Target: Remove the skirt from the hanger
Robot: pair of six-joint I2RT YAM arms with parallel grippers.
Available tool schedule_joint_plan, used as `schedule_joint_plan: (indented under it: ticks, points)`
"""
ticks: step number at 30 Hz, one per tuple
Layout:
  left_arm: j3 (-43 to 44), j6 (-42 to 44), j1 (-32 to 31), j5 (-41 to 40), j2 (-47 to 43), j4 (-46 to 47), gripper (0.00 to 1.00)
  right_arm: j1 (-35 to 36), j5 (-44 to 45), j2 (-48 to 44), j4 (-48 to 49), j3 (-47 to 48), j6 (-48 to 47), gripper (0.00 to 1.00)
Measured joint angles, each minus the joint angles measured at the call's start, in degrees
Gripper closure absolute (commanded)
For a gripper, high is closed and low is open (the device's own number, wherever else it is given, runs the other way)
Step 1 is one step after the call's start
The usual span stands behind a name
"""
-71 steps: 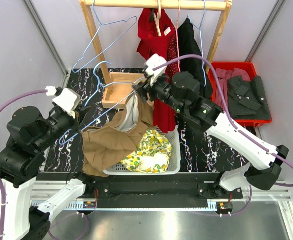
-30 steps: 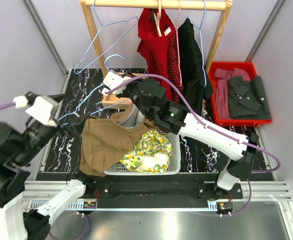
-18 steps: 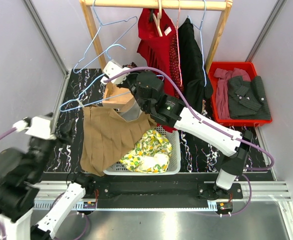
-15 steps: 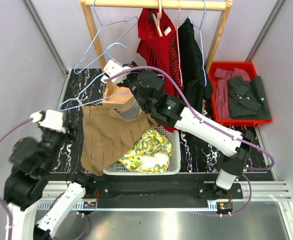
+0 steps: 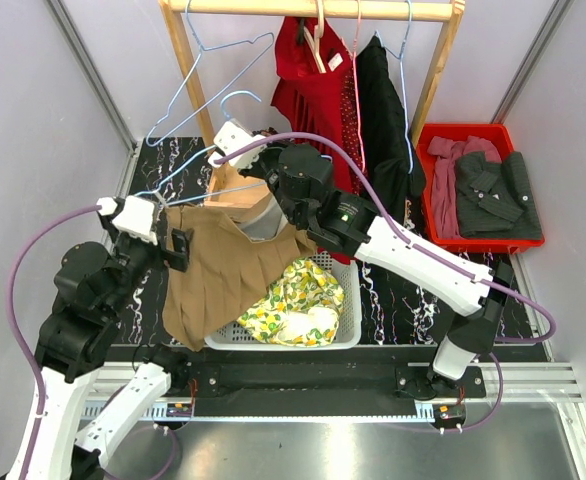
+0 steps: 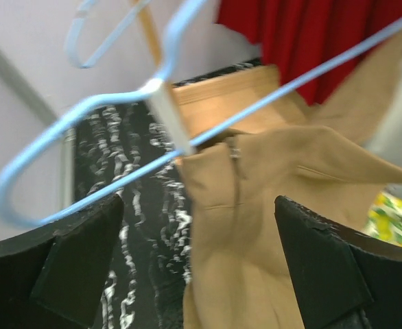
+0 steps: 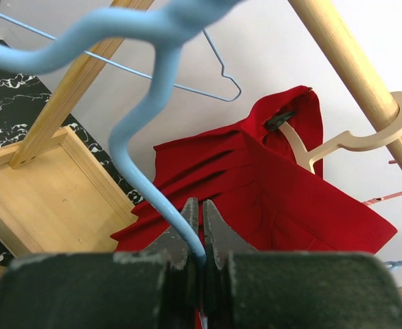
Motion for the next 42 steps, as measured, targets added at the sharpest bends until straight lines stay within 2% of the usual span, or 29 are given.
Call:
schedule_joint_plan:
  ticks: [4,6,7,8,10,11,20,31,42]
  points:
    - [-2.69,-0.2,0.0,6.47,-1.18,-0.42,0.02,0.0,-0.02,-0.2,-0.22,-0.02,0.13,1.0]
    - [-3.96,-0.2,0.0,7.21,-1.7,-0.87,0.14,0.0,-0.04,-0.37,-0.44,-0.02,0.15,1.0]
    - [-4.66,-0.35,0.0,7.32,-1.9,-1.01,0.34,0.0,-0.04,-0.5,-0.63,0.0,0.17,1.0]
    - [-5.35,-0.44,0.0,7.34,-2.1,-1.07,0.48,0.0,-0.04,-0.68,-0.85,-0.02,0.15,1.0]
    - [-6.58,-0.17,0.0,7.39,-2.56,-1.25,0.89,0.0,-0.04,-1.07,-1.09,-0.07,0.13,1.0]
    - [-7.04,0.07,0.0,7.37,-2.8,-1.22,0.99,0.0,-0.04,-1.33,-1.18,-0.11,0.11,1.0]
    - [-3.54,3.87,0.0,4.94,-2.93,-2.01,1.0,0.0,0.15,-5.88,-0.76,-3.98,-0.31,1.0]
    - [14.34,8.09,0.0,2.99,-2.71,-7.67,1.0,-0.98,1.66,-8.96,7.21,-12.55,3.26,1.0]
    - [15.82,8.22,0.22,2.97,-1.7,-10.23,1.0,-2.56,2.08,-9.14,9.35,-17.77,5.86,1.0]
